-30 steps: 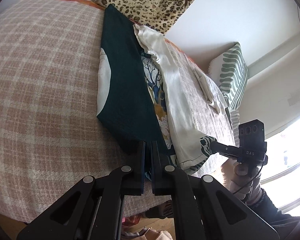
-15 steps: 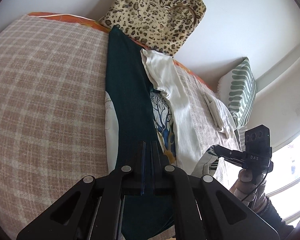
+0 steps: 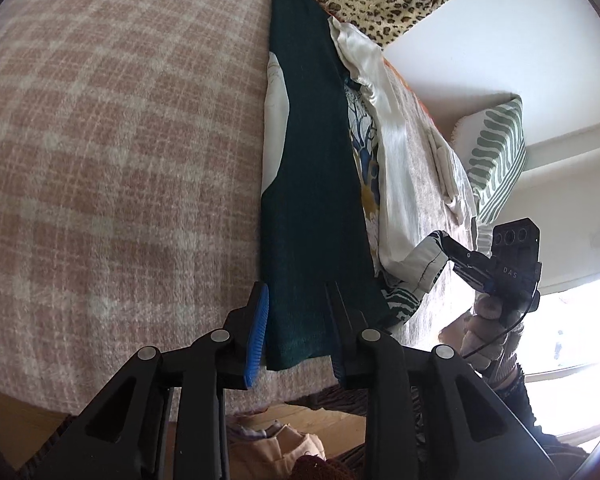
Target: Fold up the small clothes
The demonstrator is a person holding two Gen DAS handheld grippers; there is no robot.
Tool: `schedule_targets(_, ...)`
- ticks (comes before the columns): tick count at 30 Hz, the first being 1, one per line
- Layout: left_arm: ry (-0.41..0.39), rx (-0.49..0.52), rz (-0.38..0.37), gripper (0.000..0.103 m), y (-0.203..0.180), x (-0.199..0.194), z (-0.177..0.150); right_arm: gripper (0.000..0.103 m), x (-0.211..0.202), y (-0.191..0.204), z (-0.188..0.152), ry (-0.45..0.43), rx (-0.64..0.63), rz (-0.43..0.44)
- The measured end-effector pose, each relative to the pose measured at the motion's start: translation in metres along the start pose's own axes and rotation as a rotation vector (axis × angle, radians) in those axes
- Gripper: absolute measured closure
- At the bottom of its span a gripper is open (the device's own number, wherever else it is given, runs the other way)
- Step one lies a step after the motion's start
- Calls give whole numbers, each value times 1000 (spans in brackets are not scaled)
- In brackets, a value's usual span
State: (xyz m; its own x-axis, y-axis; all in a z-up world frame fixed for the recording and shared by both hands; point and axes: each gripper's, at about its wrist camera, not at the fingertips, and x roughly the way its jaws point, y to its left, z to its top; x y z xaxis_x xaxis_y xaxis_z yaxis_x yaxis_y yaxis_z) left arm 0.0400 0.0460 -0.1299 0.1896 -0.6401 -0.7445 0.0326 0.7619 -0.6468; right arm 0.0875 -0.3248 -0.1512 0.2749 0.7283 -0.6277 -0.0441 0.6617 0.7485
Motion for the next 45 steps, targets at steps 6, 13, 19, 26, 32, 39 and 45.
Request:
schedule_targets(6, 42, 8, 6, 77, -5, 15, -20, 102, -8, -10, -18, 8, 20, -16)
schedule_targets(13, -13, -9, 42, 77, -2, 10, -21, 102, -8, -7, -23, 13, -8, -30)
schedule_targets(19, -6, -47, 25, 69, 12, 10, -12, 102, -5, -5, -21, 15, -8, -28)
schedule_targets(26, 27, -45, -31, 69, 8, 19, -13, 102, -4, -4, -23, 18, -14, -37)
schedule_targets(32, 53, -10, -27, 102, 2, 26, -13, 102, -3, -10, -27, 32, 4, -34)
schedule_targets(39, -29, -20, -98, 102, -10, 17, 3, 102, -7, -9, -20, 20, 21, -2)
schedule_targets(45, -93, 8, -131, 102, -27, 9, 31, 102, -11, -7, -1, 3, 50, 24)
